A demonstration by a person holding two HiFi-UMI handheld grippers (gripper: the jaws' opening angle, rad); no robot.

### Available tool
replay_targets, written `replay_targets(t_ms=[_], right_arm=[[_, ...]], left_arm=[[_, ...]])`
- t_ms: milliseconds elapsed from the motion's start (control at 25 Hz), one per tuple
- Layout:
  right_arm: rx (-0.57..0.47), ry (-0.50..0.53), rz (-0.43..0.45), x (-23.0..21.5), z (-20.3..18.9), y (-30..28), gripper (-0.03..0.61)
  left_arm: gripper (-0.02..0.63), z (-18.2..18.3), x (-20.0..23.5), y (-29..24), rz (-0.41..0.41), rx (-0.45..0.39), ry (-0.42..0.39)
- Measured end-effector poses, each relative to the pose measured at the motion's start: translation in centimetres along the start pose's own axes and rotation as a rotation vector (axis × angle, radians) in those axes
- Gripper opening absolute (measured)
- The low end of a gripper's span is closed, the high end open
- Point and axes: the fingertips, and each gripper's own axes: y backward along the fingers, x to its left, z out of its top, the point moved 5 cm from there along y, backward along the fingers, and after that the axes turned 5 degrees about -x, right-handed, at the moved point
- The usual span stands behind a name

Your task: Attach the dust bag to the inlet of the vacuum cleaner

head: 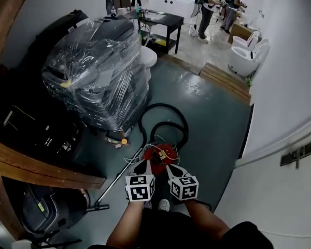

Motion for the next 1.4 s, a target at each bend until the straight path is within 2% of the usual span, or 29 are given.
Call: replay_targets(t_ms=[240,480,680,920,1120,1400], right_arm=[[-0.237,0.096,0.031,3.1,12.1,4.8,-0.002],[-0.359,0.170,0.026,6.0,18.1,7.5,-0.002],[-0.389,0.201,0.007,7.4,20.7,8.0,-0.003],[-0.481,0.274,-0.116,7.3,23.4,8.6,-0.003],[-0.484,0.280,-0.113,7.4,24.1,8.1,-0.003],[-0.492,0.255,-0.097,7.4,24.5,7.9,-0.003]], left_arm=[[-0.002,9.4,-1.8,3.7,-0.020,-0.161,-0.060],[-0.002,14.9,-4.6,5.8,-0.086,-0.249,-0.160],[-0.002,18.0,-5.4,6.3,-0.124,-0.286,-0.192],[0.000,19.4,-5.2,6.0,-0.109,-0.296,-0.212],[0.000,19.4,-4.2,5.4,-0.086,-0.298,-0.202],[0.000,20.0,-3.9,5.3,-0.100,-0.314,-0.183]])
